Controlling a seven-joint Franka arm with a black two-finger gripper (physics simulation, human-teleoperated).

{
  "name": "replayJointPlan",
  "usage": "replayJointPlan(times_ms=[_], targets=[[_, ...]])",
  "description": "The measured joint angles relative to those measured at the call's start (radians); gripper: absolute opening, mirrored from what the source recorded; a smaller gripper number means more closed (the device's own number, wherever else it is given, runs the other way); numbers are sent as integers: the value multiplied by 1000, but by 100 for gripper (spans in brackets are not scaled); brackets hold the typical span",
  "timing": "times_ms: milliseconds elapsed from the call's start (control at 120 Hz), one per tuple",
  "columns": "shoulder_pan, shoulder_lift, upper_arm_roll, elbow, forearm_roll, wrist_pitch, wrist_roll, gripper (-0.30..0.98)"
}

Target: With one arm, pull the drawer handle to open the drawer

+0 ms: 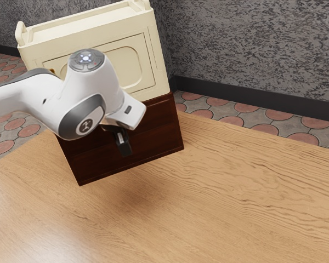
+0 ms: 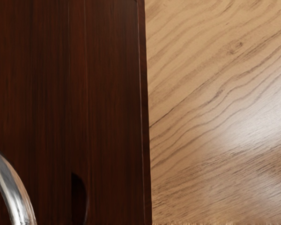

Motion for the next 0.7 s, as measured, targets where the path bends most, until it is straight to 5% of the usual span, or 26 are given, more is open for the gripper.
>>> replayJointPlan(times_ms=[700], targets=[[-5, -126, -74, -139, -2, -1, -56, 67]])
